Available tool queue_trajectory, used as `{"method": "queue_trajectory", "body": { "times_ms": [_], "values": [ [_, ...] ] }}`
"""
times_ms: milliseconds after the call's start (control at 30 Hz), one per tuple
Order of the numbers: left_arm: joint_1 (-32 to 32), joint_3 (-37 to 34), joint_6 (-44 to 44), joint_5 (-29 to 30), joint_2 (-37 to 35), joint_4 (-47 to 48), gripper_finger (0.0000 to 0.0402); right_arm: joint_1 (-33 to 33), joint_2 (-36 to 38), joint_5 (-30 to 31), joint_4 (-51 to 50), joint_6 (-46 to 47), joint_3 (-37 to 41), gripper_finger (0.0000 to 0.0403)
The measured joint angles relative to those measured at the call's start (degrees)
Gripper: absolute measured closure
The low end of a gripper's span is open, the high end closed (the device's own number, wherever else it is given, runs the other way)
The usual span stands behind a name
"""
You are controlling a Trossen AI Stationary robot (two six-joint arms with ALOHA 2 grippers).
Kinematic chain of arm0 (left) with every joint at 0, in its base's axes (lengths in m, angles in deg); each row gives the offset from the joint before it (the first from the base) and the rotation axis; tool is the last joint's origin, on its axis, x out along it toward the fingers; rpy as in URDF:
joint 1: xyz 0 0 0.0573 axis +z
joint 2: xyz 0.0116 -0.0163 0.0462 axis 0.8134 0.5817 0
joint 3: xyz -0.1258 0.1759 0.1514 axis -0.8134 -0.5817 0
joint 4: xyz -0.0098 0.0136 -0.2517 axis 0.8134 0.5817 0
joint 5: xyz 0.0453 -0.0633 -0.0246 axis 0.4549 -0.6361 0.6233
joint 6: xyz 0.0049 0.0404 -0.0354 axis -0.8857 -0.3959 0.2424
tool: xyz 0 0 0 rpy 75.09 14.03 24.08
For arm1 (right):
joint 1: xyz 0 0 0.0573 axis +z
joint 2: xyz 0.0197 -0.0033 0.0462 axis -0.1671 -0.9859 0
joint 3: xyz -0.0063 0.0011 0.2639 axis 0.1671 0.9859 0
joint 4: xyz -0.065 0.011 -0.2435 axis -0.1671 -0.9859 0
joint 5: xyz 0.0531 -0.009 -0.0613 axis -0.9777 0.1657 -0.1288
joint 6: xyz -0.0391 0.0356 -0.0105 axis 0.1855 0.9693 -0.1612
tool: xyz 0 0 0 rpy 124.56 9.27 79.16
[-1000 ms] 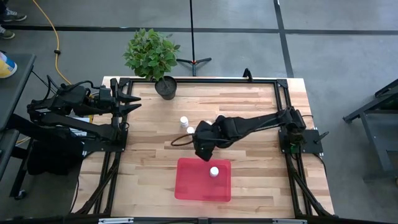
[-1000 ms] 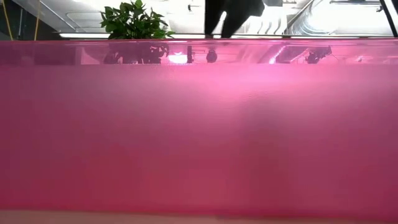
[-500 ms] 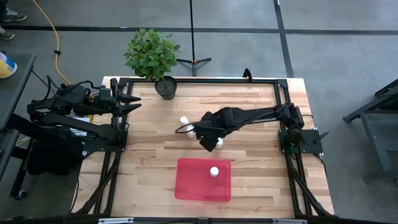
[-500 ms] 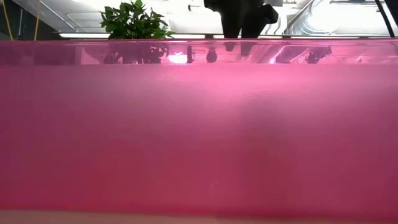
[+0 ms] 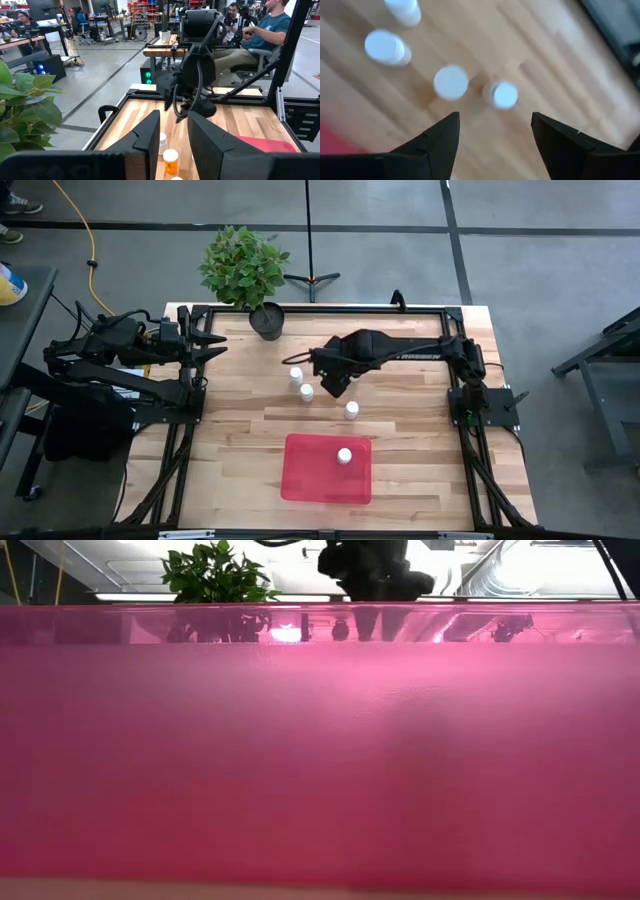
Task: Pick and place pill bottles into a basket
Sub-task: Put the white pill bottle into the red bin
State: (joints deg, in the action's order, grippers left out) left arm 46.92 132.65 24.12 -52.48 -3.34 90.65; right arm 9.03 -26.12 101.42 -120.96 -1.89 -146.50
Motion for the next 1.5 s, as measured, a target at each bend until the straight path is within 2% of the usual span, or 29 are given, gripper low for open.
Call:
{"method": "queue_trajectory", "body": {
  "times_ms": [67,200,500,667,867,1067,1233,1500],
  "values": [
    [0.0,0.0,0.0,0.0,0.0,0.0,0.0268,-0.2,0.0,2.4,1.6,-2.6,0.0,0.0165],
    [0.0,0.0,0.0,-0.7,0.0,0.0,0.0268,-0.4,1.9,3.2,4.1,-6.2,0.0,0.0165],
    [0.0,0.0,1.2,-2.0,0.0,0.1,0.0268,-0.6,11.6,7.8,7.5,-9.4,2.7,0.0165],
    [0.0,0.0,1.2,-2.0,0.0,0.2,0.0268,-0.6,21.8,6.6,16.6,-10.1,15.8,0.0165],
    [0.0,0.0,1.2,-2.0,0.0,0.2,0.0268,-0.6,37.5,-1.3,38.0,-12.8,36.1,0.0165],
    [0.0,0.0,1.3,-2.0,0.0,0.1,0.0268,-1.2,49.2,-8.8,48.4,-11.8,49.4,0.0165],
    [0.0,0.0,1.3,-2.0,0.0,0.5,0.0268,-1.7,54.1,-14.2,47.8,-8.1,55.9,0.0165],
    [0.0,0.0,1.4,-1.9,0.0,3.2,0.0268,-2.8,53.5,-18.3,33.3,-7.1,56.9,0.0165]
  ]
}}
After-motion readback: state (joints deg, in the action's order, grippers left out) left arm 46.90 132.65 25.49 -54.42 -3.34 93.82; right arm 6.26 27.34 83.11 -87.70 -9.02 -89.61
